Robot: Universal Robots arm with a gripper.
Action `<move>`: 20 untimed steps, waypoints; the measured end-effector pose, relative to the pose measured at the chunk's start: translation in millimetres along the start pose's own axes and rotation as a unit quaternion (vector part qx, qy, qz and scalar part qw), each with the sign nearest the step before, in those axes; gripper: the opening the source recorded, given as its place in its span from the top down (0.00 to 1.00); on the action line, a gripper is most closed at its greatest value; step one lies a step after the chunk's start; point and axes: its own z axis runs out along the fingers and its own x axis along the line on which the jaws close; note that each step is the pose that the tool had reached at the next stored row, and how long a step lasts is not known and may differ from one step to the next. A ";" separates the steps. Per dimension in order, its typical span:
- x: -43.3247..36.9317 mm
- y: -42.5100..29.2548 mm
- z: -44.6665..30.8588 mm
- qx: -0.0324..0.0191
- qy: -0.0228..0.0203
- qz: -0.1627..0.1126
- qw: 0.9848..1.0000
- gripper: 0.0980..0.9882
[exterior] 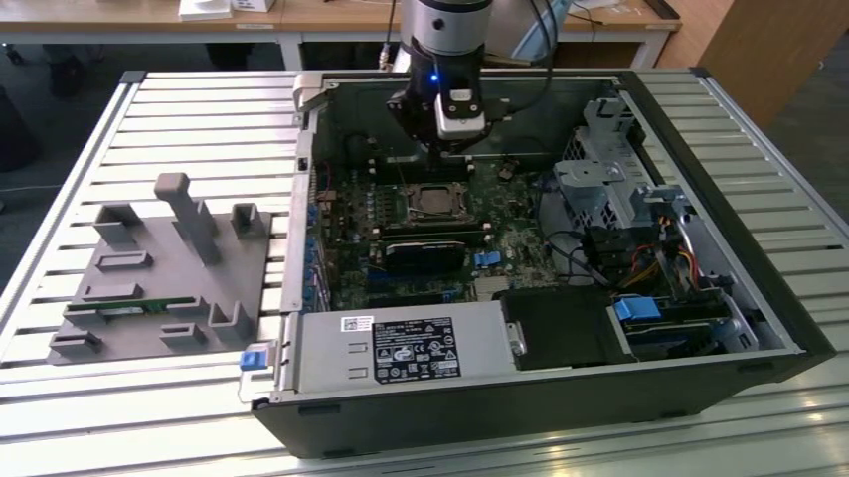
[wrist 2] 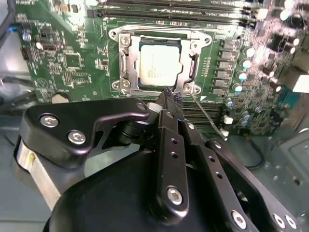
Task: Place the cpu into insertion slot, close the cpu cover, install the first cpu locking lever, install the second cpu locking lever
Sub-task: 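Install the first cpu locking lever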
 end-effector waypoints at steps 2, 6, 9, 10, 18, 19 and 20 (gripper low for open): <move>0.0 -0.1 0.0 0.000 0.001 -0.013 1.000 0.99; 0.0 -0.1 0.1 0.001 0.002 -0.036 0.999 0.99; 0.0 0.0 0.1 0.001 0.002 -0.053 0.999 0.99; 0.0 0.0 0.2 0.001 0.003 -0.060 0.998 0.99; -0.1 0.0 0.4 0.002 0.006 -0.126 0.992 0.99; 0.0 -0.1 0.4 0.003 0.006 -0.135 0.991 0.99; -0.1 -0.1 0.4 0.003 0.007 -0.144 0.990 0.99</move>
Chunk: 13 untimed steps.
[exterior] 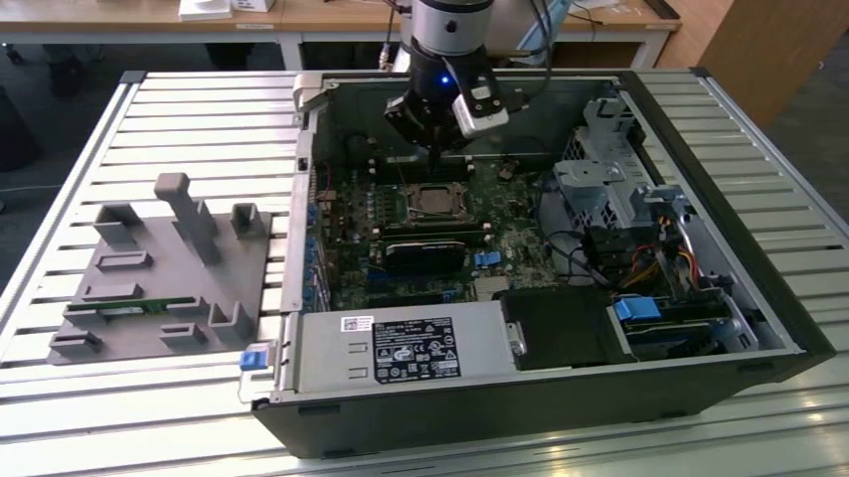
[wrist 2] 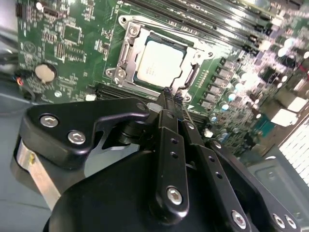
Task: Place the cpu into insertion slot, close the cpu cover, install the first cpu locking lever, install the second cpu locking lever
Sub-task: 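Install the first cpu locking lever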
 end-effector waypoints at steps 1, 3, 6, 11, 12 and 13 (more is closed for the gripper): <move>0.0 0.0 0.0 0.000 0.000 -0.009 1.000 0.99; 0.0 -0.1 0.1 0.000 0.001 -0.022 1.000 0.99; 0.3 -0.3 0.4 0.001 0.002 -0.039 0.999 0.99; 8.1 -2.3 0.6 0.000 -0.001 -0.046 0.999 0.99; 11.3 -2.9 0.7 -0.001 -0.002 -0.046 0.999 0.99; 14.4 -3.4 0.8 -0.001 -0.002 -0.046 0.999 0.99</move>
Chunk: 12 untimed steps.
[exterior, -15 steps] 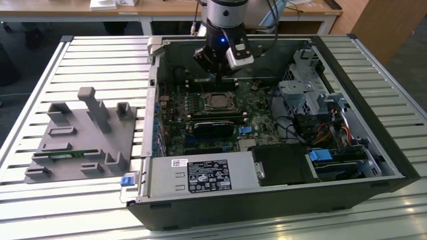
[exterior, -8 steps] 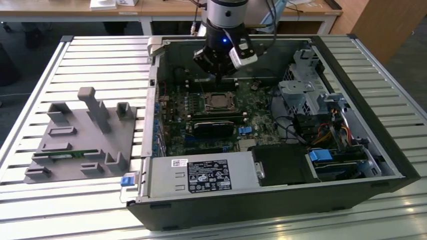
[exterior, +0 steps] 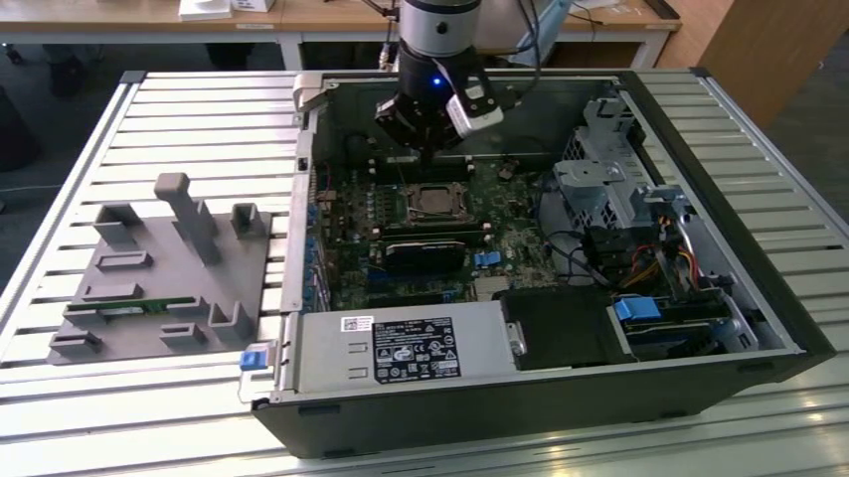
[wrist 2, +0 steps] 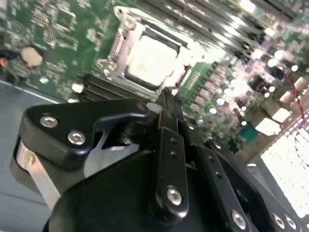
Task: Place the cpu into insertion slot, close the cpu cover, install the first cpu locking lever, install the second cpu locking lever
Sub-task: 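Install the first cpu locking lever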
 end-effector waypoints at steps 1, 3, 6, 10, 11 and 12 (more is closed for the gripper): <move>2.3 -0.2 0.1 0.000 0.000 0.000 1.000 0.99; 3.1 -0.2 0.4 -0.001 0.000 -0.007 1.000 0.99; 3.6 -0.4 0.7 0.000 0.001 -0.024 1.000 0.99; 15.2 -1.3 1.2 -0.001 0.000 -0.026 1.000 0.99; 18.6 -1.6 1.2 -0.001 -0.001 -0.026 1.000 0.99; 21.3 -1.8 1.2 -0.001 -0.001 -0.026 1.000 0.99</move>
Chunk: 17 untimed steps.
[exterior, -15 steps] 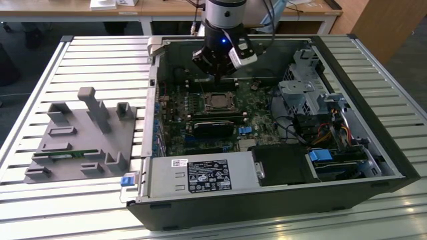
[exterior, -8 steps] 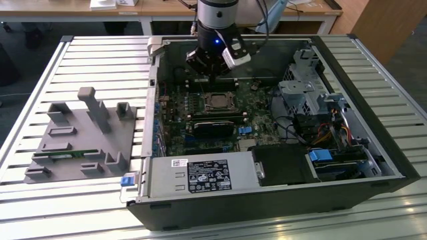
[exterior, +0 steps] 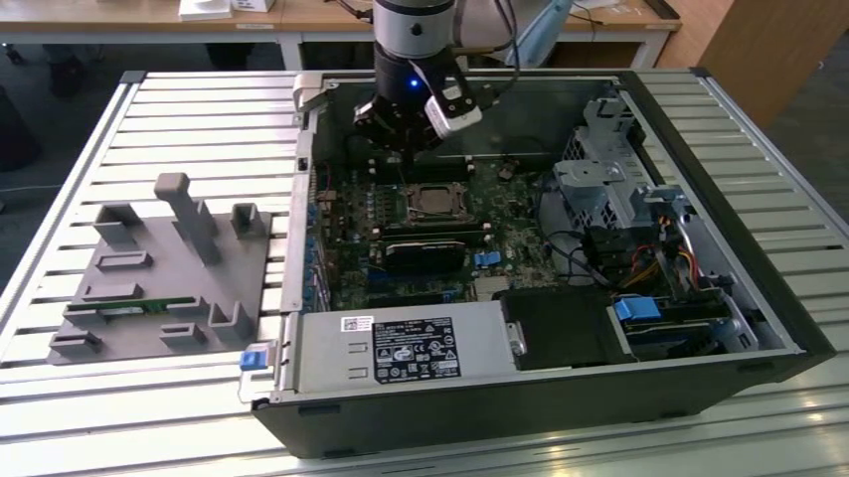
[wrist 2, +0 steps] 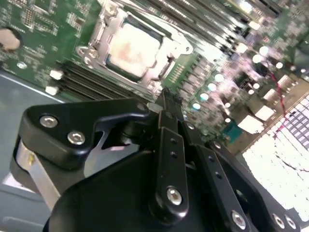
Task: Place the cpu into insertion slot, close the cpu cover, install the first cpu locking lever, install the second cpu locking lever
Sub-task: 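Install the first cpu locking lever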
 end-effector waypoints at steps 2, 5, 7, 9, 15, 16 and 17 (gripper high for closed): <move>1.7 0.0 0.0 0.000 -0.001 0.000 1.000 0.99; 5.5 -0.2 0.1 0.000 -0.002 0.000 1.000 0.99; 9.3 -0.2 0.2 0.000 -0.002 0.000 1.000 0.99; 11.2 -0.1 0.4 0.000 -0.003 0.000 1.000 0.99; 11.8 -0.1 0.5 0.000 -0.002 0.000 1.000 0.99; 12.0 -0.1 0.6 0.000 -0.003 0.000 1.000 0.99; 12.2 -0.1 0.6 0.000 -0.003 0.000 1.000 0.99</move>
